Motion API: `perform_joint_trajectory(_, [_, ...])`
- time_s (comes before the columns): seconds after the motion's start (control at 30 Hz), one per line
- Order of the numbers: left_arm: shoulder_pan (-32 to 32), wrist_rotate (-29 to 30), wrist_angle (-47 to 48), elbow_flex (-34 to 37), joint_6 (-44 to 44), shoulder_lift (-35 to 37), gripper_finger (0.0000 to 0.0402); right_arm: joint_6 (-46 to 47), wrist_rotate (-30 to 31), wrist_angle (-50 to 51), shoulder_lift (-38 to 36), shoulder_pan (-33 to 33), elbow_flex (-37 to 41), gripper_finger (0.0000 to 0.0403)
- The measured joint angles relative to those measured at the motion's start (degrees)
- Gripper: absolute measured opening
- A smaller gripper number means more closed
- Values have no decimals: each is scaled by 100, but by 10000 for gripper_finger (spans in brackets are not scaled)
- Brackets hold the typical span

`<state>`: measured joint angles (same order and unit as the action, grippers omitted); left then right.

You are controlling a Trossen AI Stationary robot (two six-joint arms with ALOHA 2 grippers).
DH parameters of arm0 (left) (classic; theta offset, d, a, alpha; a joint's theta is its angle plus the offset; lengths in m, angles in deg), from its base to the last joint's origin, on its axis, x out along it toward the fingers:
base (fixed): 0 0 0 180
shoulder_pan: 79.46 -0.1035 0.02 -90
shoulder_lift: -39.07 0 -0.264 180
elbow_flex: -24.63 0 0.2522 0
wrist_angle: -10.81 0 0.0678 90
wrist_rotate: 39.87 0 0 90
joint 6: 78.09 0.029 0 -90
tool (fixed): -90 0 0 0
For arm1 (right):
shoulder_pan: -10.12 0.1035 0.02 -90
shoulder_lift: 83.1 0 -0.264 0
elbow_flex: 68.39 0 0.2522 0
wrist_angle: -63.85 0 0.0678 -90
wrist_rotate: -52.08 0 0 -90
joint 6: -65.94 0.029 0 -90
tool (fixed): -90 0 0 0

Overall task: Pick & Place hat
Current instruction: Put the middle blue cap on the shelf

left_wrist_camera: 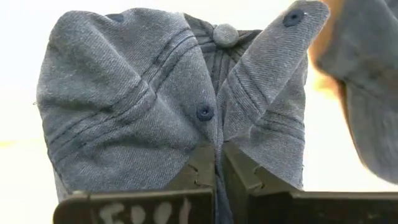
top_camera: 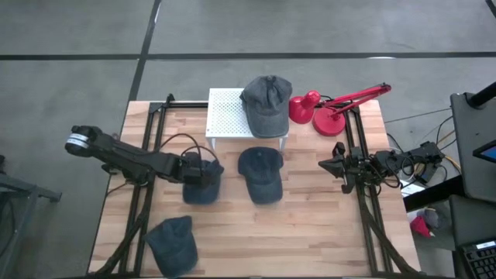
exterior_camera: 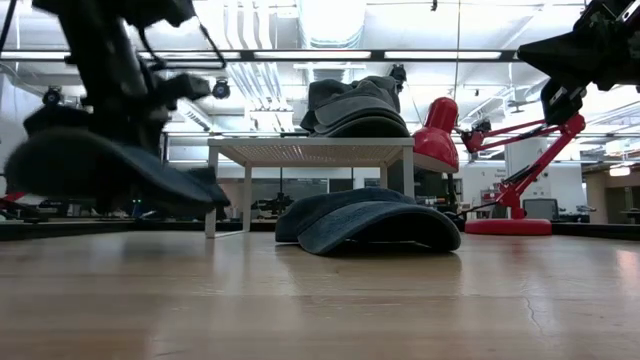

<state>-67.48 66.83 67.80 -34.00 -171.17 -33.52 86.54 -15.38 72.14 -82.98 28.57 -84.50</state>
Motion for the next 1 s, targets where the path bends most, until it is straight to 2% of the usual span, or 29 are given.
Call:
perform_joint_trajectory(0.23, [239, -289, 877, -1077, 688, 7, 5, 0, 0, 7, 0, 0, 0, 9])
perform_joint_trajectory(0.57, [609, -250, 985, -2361, 1560, 11, 5, -2, 0, 9, 0, 0, 0, 9])
perform_joint_trajectory(0.67, [722, 217, 983, -2720, 1748, 11, 5, -2, 0, 9, 0, 0, 0, 9])
perform_joint_trajectory(1.0, [888, 2671, 991, -3799, 2454, 11, 5, -2, -2, 9, 0, 0, 0, 9])
